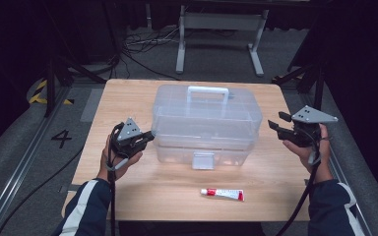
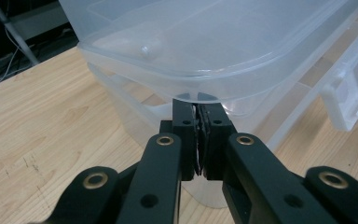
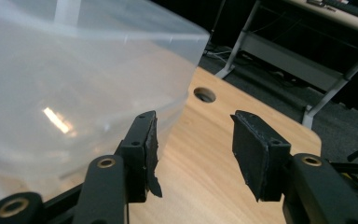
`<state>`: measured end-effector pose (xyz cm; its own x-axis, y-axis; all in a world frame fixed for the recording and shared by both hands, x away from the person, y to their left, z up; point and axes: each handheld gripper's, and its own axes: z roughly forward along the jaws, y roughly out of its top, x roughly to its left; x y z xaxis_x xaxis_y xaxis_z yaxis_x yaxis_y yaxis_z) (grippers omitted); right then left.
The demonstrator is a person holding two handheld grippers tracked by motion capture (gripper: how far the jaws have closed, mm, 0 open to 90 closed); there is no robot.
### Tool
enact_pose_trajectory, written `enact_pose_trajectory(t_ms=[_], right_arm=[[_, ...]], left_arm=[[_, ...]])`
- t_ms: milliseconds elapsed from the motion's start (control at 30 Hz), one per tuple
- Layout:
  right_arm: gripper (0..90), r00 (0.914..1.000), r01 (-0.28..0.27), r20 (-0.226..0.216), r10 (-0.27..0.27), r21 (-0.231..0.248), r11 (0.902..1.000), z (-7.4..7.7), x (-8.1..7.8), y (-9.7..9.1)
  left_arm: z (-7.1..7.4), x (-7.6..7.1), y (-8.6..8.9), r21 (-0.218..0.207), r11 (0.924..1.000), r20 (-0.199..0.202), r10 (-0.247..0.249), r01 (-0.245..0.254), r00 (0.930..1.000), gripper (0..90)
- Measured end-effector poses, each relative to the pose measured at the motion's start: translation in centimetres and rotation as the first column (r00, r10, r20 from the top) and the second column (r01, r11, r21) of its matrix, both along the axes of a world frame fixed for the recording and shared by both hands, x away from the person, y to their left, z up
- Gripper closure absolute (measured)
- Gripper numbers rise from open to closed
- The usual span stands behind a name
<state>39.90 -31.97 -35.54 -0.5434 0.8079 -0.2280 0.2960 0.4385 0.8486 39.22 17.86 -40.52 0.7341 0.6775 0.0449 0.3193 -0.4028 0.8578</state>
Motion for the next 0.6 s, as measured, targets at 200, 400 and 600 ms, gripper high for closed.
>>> enact_pose_trajectory(t_ms=[200,400,600], right_arm=[[49.3,0.9987,-0.024,-0.045,0.023,-0.027,0.9993,-1.8,-0.8,-0.1],[47.2,0.9949,-0.066,-0.079,0.063,-0.033,0.9973,-3.0,-1.2,0.0],[45.8,0.9933,-0.092,-0.075,0.089,-0.04,0.995,-3.6,-1.2,0.7]], left_arm=[[0.1,0.0,0.0,0.003,1.0,0.005,0.0,0.0,1.0,86.7],[0.3,0.2,0.0,-0.006,1.0,0.012,0.008,-0.008,0.9999,86.4],[0.6,0.4,0.0,-0.017,0.9998,0.017,0.006,-0.006,0.9998,86.0]])
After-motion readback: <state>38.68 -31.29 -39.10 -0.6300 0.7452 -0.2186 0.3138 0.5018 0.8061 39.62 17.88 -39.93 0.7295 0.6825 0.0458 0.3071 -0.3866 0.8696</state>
